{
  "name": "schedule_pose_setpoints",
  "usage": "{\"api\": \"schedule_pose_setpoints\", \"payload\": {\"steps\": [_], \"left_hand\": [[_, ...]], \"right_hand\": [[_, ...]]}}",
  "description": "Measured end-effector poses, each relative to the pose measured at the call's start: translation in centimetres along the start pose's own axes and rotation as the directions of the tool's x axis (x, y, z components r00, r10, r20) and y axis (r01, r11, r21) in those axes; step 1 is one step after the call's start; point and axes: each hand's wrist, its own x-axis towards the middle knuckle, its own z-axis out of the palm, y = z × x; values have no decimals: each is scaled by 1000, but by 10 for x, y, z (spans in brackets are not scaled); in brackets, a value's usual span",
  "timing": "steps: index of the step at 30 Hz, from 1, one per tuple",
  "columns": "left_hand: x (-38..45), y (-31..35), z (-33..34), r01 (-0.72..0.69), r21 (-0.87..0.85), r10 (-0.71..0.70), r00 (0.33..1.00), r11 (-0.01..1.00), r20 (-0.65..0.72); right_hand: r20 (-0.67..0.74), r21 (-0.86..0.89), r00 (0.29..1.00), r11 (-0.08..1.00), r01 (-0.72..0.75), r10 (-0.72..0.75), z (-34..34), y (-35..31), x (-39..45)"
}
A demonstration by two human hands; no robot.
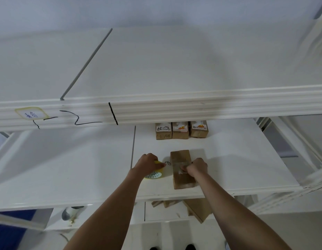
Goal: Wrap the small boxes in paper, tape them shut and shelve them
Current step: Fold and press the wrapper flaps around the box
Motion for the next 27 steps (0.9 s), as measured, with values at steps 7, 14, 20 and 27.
{"api": "schedule_pose_setpoints", "payload": {"steps": [7,14,20,27], "left_hand": [[-3,5,0,-6,77,5,1000,997,18],[-8,6,-7,-13,31,14,999,999,-42],[-21,-20,-20,56,-44,-64,978,997,-200],[-52,-78,-34,327,-90,-339,896,941,-285]], "right_hand": [[-29,-43,998,997,61,-62,-4,-11,-10],[-197,-195,967,973,124,-162,5,-39,-31],[-206,-167,900,920,355,-384,16,-67,-49],[-108,-222,862,858,464,-495,51,-93,-76]]}}
